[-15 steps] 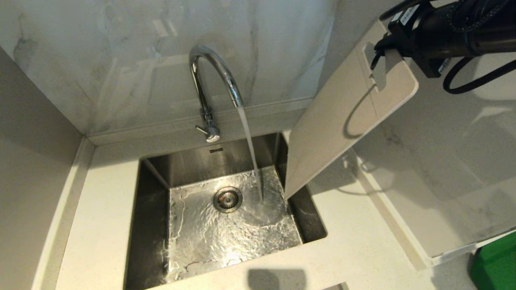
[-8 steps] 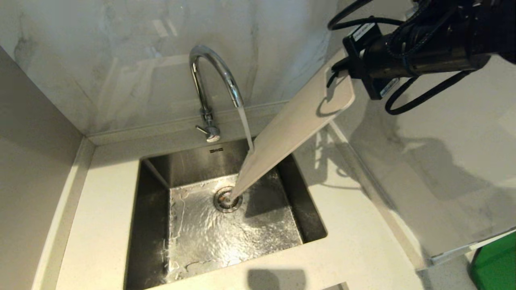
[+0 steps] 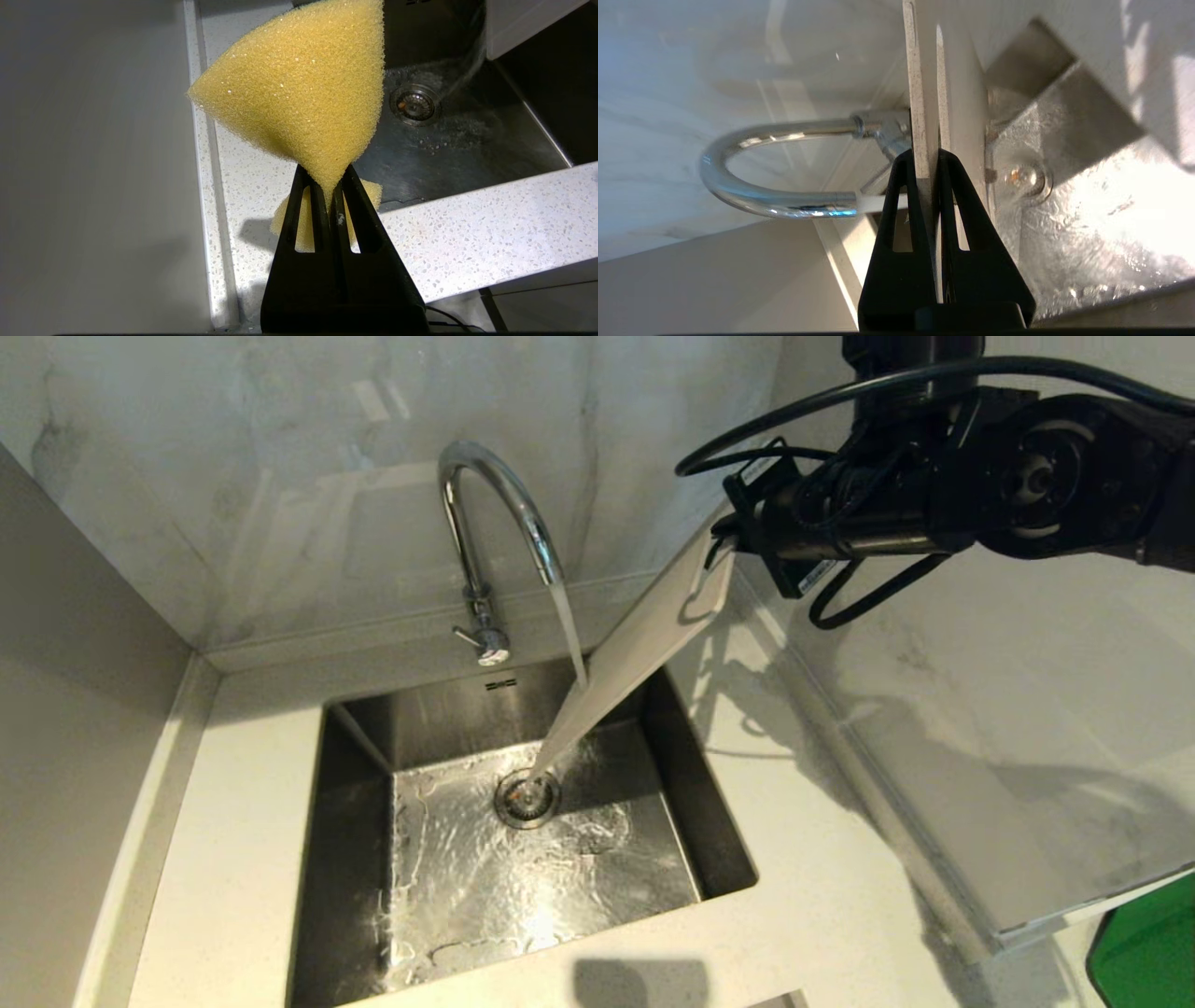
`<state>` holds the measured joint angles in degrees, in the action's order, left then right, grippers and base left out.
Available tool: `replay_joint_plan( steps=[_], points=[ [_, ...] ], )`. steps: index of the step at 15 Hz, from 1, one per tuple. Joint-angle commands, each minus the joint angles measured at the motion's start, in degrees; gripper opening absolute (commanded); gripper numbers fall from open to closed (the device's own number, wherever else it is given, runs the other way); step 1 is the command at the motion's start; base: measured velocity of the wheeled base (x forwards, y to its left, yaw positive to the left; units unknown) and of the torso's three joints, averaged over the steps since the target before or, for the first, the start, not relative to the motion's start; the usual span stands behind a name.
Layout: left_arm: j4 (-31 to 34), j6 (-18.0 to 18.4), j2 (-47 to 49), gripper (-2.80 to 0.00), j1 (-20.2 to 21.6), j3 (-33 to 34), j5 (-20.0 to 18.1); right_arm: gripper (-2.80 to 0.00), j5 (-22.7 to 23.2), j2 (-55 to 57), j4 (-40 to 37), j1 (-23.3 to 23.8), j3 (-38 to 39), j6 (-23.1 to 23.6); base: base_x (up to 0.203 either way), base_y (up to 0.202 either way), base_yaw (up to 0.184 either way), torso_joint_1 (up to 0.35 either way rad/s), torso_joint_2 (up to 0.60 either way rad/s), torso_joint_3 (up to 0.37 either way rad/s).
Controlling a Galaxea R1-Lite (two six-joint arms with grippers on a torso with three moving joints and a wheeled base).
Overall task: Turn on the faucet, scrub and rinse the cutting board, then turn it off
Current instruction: Scrub the cutting board underwater
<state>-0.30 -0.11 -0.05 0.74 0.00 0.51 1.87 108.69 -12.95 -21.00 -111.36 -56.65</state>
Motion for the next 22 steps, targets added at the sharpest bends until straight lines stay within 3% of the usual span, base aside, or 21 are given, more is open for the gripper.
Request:
replay_joint_plan(
  steps=[1, 16, 22],
  points=[
    [-0.05, -0.07, -0.13, -2.8, 0.05, 0.0, 0.02, -2.8, 0.07, 1.91, 0.54, -1.01, 0.0, -0.65, 0.0, 0.0, 0.0, 0.0, 0.0, 0.0],
    [-0.06, -0.07, -0.13, -2.8, 0.05, 0.0, 0.02, -2.8, -0.6, 0.96, 1.28, -1.5, 0.0, -0.31, 0.0, 0.0, 0.0, 0.0, 0.0, 0.0],
    [-0.13, -0.07, -0.13, -2.8, 0.05, 0.0, -0.07, -2.8, -0.72, -5.16, -4.32, -1.43, 0.0, 0.16, 0.0, 0.0, 0.0, 0.0, 0.0, 0.0]
  ],
)
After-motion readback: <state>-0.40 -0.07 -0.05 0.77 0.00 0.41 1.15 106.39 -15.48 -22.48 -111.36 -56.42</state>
